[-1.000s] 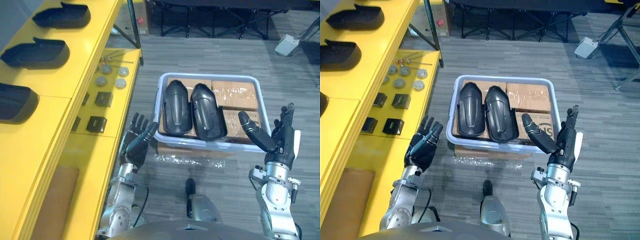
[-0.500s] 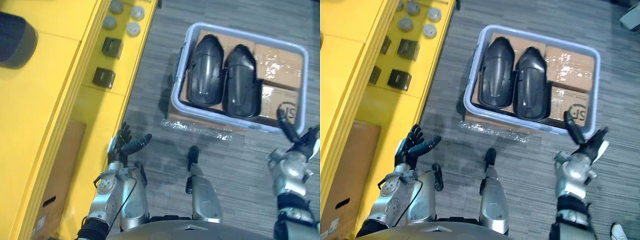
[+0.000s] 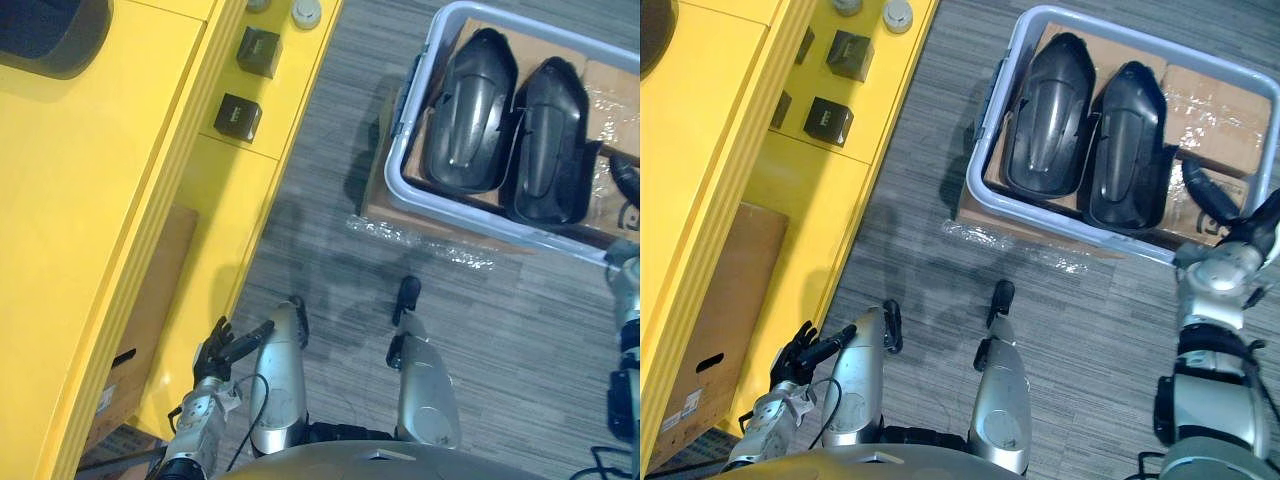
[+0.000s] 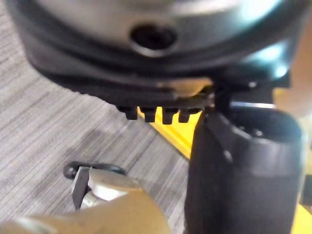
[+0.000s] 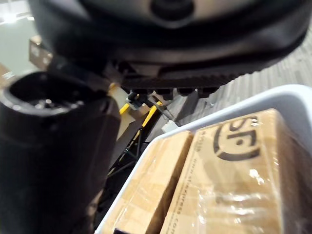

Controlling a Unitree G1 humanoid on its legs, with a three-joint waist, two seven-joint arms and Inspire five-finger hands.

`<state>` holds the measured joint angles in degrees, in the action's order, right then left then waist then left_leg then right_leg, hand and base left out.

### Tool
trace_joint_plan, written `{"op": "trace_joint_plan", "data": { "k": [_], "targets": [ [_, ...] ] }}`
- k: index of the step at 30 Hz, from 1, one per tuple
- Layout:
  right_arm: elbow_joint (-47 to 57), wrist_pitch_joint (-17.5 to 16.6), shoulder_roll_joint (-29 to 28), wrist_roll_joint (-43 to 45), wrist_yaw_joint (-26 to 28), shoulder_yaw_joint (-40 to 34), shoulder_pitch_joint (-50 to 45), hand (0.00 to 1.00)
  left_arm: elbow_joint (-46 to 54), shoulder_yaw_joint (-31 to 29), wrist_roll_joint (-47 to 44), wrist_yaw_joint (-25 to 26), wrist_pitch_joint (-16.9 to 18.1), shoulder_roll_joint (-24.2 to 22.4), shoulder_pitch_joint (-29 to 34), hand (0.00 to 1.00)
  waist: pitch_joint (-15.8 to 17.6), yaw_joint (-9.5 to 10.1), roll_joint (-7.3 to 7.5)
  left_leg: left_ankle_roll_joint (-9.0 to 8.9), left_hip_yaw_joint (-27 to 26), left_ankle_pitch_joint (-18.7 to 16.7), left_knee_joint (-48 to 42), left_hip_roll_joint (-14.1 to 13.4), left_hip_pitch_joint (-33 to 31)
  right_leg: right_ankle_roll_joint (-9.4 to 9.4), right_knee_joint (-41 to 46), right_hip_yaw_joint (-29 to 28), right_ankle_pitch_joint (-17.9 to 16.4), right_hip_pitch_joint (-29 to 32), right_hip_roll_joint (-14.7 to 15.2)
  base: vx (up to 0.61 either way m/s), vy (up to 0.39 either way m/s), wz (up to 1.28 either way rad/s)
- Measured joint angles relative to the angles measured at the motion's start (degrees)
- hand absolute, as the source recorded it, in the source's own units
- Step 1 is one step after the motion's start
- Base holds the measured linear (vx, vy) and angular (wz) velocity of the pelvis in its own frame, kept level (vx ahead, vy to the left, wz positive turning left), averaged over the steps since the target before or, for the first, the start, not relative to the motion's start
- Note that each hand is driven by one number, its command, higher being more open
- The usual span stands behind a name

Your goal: Walk over and take three plastic housings, then place them on the shelf

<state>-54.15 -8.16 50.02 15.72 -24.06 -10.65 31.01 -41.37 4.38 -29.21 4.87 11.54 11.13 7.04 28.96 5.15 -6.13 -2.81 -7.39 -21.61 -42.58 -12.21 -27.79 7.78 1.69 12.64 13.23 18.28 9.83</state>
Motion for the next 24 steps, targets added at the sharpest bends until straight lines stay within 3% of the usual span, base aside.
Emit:
{"op": "trace_joint_plan", "data": {
  "k": [3, 8, 13, 16, 17, 24],
  "targets": [
    [-3.3, 3.0, 3.5, 0.2, 0.8, 2.5, 5.1, 1.00, -0.5, 0.0, 0.0, -1.0, 1.3, -0.2, -0.1, 1.00, 0.2, 0.31, -0.67, 0.13, 0.3, 0.3, 0.0, 0.1, -1.1, 0.11, 0.3, 0.2, 0.1, 1.0, 0.1, -0.05, -0.006, 0.04],
    [-8.7, 7.5, 4.1, 0.2, 1.6, 6.6, 9.7, 1.00, -1.0, -0.1, -0.9, -3.0, 2.9, -0.9, -0.5, 1.00, 0.3, 1.20, -1.09, -0.01, 2.0, 1.1, 0.2, 0.7, -3.3, 0.10, 0.6, 2.1, 0.1, 2.3, 0.3, -0.03, -0.022, 0.15],
    [-12.4, 13.5, 8.5, 0.3, 1.9, 9.1, 13.8, 1.00, -1.4, 1.8, -2.2, -4.2, 3.5, -2.0, -2.4, 1.00, 0.8, 2.76, -3.67, 0.52, 3.1, 1.7, -0.2, 1.8, -6.3, -0.06, 2.1, 4.3, 0.0, 4.7, 1.4, -0.05, 0.000, 0.13],
    [-13.9, 14.7, 8.9, 0.3, 3.0, 9.1, 15.4, 1.00, -1.5, 2.4, -4.1, -4.2, 3.5, -2.0, -2.5, 1.00, 0.7, 2.82, -3.76, 0.69, 3.2, 2.0, -0.1, 2.3, -7.4, -0.07, 2.4, 4.7, 0.0, 5.8, 1.9, -0.06, -0.006, 0.06],
    [-15.3, 15.7, 9.2, 0.3, 4.2, 9.1, 15.9, 0.00, -1.5, 2.9, -4.5, -4.1, 3.5, -1.9, -2.5, 1.00, 0.7, 3.08, -3.86, 0.91, 3.2, 2.2, 0.0, 2.7, -8.1, -0.07, 2.7, 4.8, 0.0, 6.6, 2.3, -0.05, -0.002, 0.05],
    [-18.0, 17.9, 14.9, -5.5, 7.0, 12.3, 17.2, 0.00, -1.9, 4.9, -6.3, -4.8, 3.4, -2.0, -3.4, 1.00, 0.0, 4.71, -4.92, 1.43, 3.7, 3.2, 0.0, 3.8, -11.1, -0.65, 5.4, 7.2, -0.5, 10.0, 4.0, -0.06, -0.015, 0.08]
  ]
}}
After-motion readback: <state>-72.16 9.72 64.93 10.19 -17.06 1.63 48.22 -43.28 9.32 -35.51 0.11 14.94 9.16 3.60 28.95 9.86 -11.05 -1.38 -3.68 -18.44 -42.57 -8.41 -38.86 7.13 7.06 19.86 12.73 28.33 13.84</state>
